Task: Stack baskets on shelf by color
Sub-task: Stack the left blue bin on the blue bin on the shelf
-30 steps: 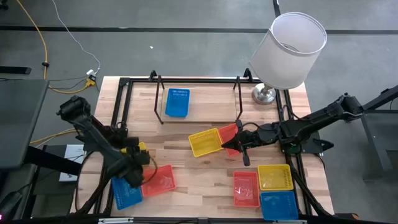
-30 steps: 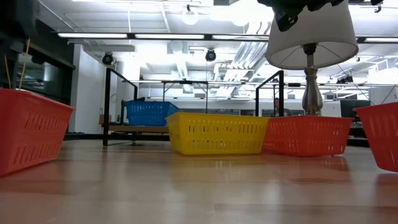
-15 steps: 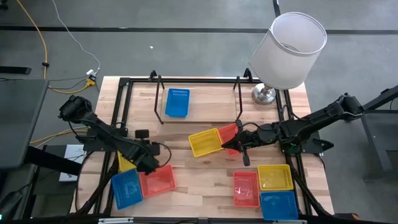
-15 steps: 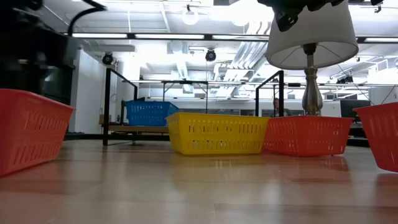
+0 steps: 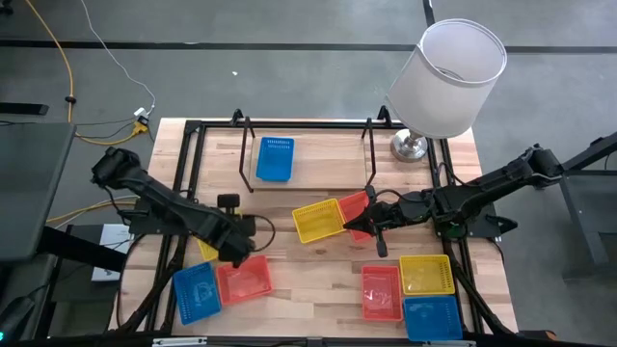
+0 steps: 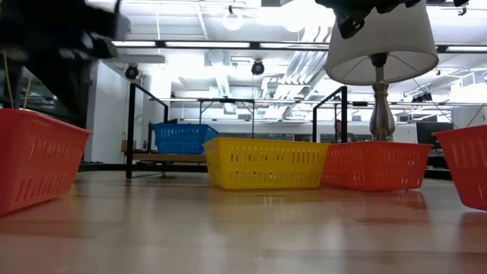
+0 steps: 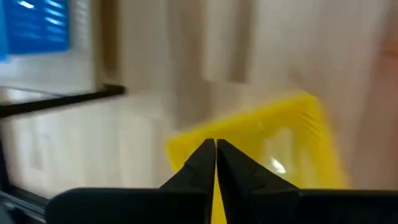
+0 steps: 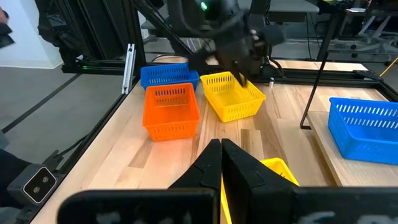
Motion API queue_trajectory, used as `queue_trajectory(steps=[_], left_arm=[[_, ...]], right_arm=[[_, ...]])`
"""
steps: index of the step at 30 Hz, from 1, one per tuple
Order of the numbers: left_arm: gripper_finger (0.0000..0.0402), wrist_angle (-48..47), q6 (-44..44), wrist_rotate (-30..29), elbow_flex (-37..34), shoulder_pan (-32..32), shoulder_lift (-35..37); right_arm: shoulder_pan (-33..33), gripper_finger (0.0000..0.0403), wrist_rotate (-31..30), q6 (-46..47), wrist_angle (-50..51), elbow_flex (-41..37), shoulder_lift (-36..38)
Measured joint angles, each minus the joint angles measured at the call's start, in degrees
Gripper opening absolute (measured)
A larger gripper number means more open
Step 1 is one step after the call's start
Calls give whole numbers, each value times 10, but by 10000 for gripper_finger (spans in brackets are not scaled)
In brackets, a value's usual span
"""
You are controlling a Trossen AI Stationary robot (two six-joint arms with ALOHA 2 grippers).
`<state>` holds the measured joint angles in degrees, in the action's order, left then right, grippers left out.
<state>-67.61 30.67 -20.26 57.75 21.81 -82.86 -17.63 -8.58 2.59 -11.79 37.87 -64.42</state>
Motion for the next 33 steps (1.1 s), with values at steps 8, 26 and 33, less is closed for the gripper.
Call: queue_trajectory(steps=[8, 26, 33], left_arm=[[43, -13, 192, 74, 19, 159, 38], [212, 13, 551, 158, -63, 378, 47], [216, 52, 527, 179, -117, 362, 47]], right_arm=[[0, 0, 0, 0, 8, 0, 0], [0, 0, -1, 0, 17, 0, 0], [0, 0, -1, 3, 17, 0, 0]])
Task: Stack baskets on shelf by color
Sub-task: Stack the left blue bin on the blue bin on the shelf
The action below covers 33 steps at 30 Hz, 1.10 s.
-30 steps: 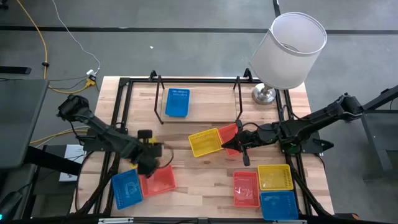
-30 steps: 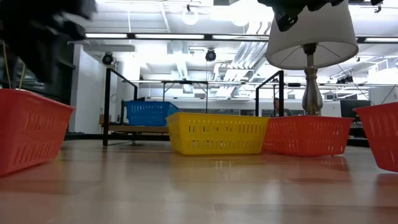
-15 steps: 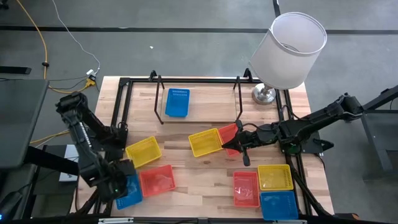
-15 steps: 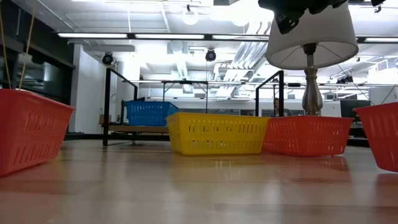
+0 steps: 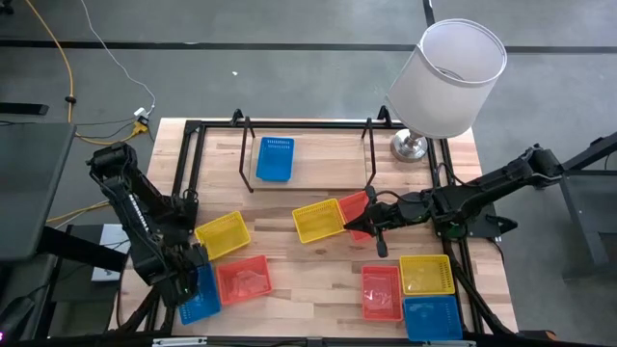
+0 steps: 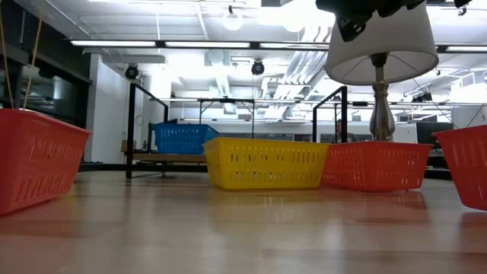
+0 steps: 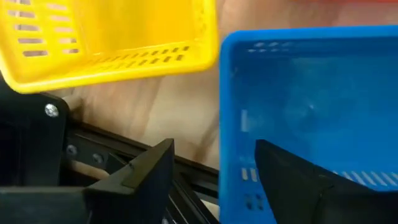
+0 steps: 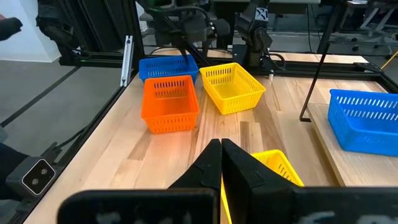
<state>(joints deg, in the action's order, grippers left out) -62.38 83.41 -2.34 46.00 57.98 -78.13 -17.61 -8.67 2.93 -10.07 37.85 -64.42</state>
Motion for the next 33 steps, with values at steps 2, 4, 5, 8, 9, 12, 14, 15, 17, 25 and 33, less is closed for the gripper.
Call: queue_trajectory(steps=[2, 4, 5, 8, 9, 12, 14, 15, 17, 25, 33], left_arm=[[216, 3, 0, 1, -15, -5, 0], [216, 16, -1, 4, -25, -8, 0], [216, 21, -3, 4, -29, -10, 0], [216, 32, -24, 8, -35, -10, 0], [214, 38, -29, 8, -36, -10, 0], [201, 53, -36, 9, -44, -10, 0], [179, 67, -42, 18, -51, -10, 0], [164, 70, -45, 22, -53, -10, 0], [125, 74, -55, 26, -55, -10, 0], [17, 66, -95, 28, -33, -10, 10], [5, -1, -140, 26, 49, -10, 63]], right_arm=[[0, 0, 0, 0, 0, 0, 0], [0, 0, 0, 0, 0, 0, 0], [0, 0, 0, 0, 0, 0, 0], [0, 0, 0, 0, 0, 0, 0], [0, 0, 0, 0, 0, 0, 0], [0, 0, 0, 0, 0, 0, 0], [0, 0, 0, -3, 0, 0, 0], [0, 0, 0, -3, 0, 0, 0], [0, 0, 0, -3, 0, 0, 0], [0, 0, 0, -4, -1, 0, 0], [0, 0, 0, -4, -1, 0, 0]])
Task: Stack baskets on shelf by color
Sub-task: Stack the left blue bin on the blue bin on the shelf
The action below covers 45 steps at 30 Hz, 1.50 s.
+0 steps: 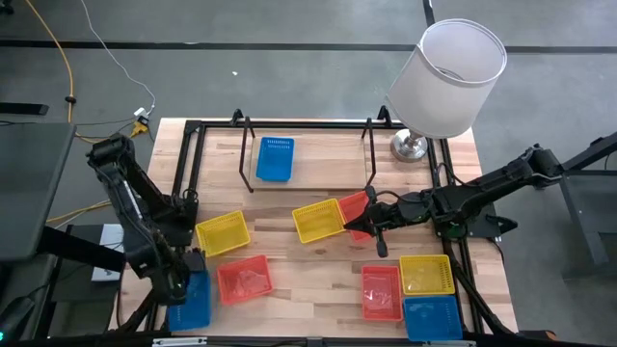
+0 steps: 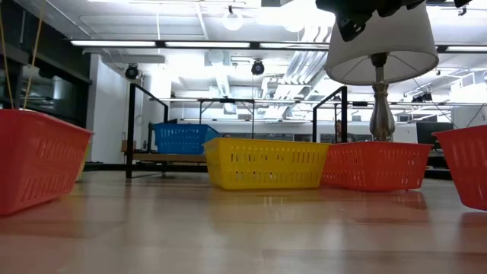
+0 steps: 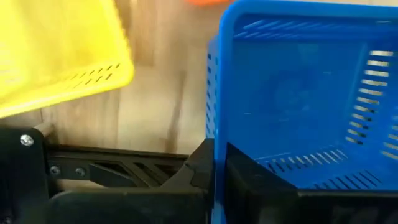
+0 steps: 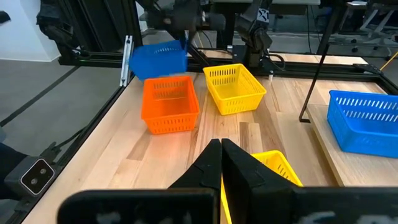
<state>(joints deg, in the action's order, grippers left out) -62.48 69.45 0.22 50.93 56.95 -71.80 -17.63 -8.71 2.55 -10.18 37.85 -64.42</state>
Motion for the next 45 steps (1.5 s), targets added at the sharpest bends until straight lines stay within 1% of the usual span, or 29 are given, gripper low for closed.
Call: queue_trajectory(steps=[2, 5, 7, 9, 11, 14, 17, 20, 23, 25, 29, 31, 33, 37, 39, 45], left_arm=[[3, -29, -20, -19, 32, 0, 15], [2, -74, -63, -88, 86, -18, 31], [2, -101, -122, -148, 122, -41, 36], [2, -132, -201, -194, 158, -79, 38], [1, -159, -296, -230, 189, -139, 34], [1, -169, -457, -279, 229, -250, 19], [1, -166, -609, -311, 278, -365, 0], [1, -155, -741, -329, 331, -475, -34], [0, -138, -850, -338, 385, -573, -73], [0, -132, -902, -342, 420, -623, -108], [0, -133, -963, -354, 472, -707, -175], [0, -131, -987, -350, 489, -742, -201], [0, -121, -1008, -327, 498, -770, -224], [0, -101, -1033, -261, 499, -811, -254], [0, -99, -1037, -255, 500, -823, -268], [0, -103, -1053, -259, 500, -843, -294]], right_arm=[[0, 0, -1, 0, 0, 0, 0], [0, 0, -9, 0, -1, 0, 0], [0, 0, -19, 0, -1, 0, 0], [0, 0, -27, 0, -1, 0, 0], [0, 0, -29, 0, -2, 0, 0], [0, 0, -29, 0, -3, 0, 0], [0, 0, -29, 1, -3, 0, 0], [0, 0, -29, 1, -3, 0, 0], [0, 0, -29, 2, -4, 0, 0], [0, 0, -29, 2, -4, 0, 0], [0, 0, -29, 4, -4, 0, 0], [0, 0, -28, 5, -3, 0, 0], [0, 0, -28, 5, -3, 0, 0], [0, 0, -28, 5, -3, 0, 0], [0, 0, -28, 5, -1, 0, 0], [0, 0, -28, 5, 9, 0, 0]])
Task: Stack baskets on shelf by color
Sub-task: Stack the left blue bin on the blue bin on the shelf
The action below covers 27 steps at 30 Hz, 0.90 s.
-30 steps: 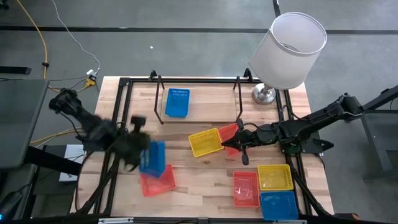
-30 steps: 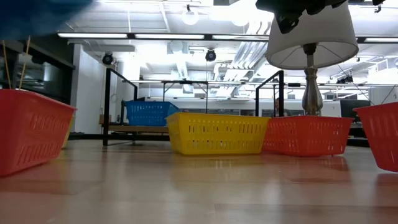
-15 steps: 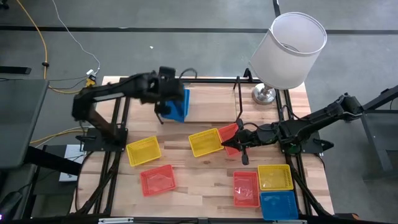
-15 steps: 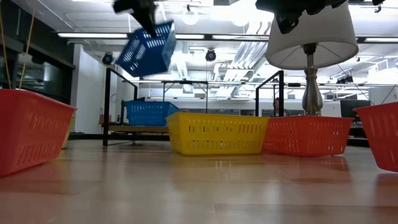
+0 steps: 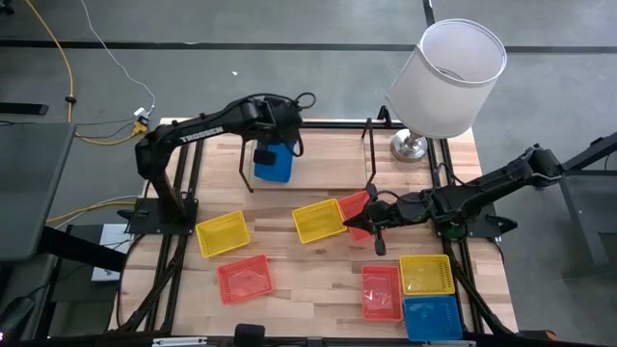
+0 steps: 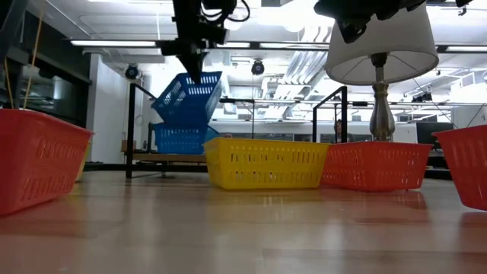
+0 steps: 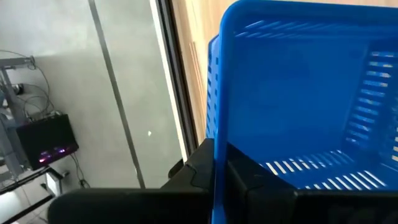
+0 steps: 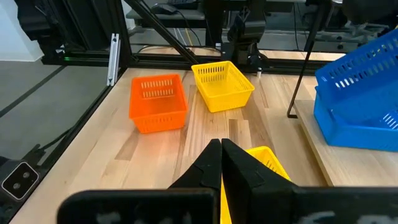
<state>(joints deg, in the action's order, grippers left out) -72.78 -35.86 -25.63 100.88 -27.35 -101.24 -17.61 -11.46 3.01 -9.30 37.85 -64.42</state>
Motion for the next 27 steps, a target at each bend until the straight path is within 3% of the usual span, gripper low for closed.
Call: queue_trajectory(steps=[11, 27], left_arm=[[1, 0, 4, 36, 0, -12, -12], [55, 2, 27, 55, 0, -12, -12]], right_arm=[[0, 0, 1, 0, 5, 0, 0], [0, 0, 1, 0, 5, 0, 0]])
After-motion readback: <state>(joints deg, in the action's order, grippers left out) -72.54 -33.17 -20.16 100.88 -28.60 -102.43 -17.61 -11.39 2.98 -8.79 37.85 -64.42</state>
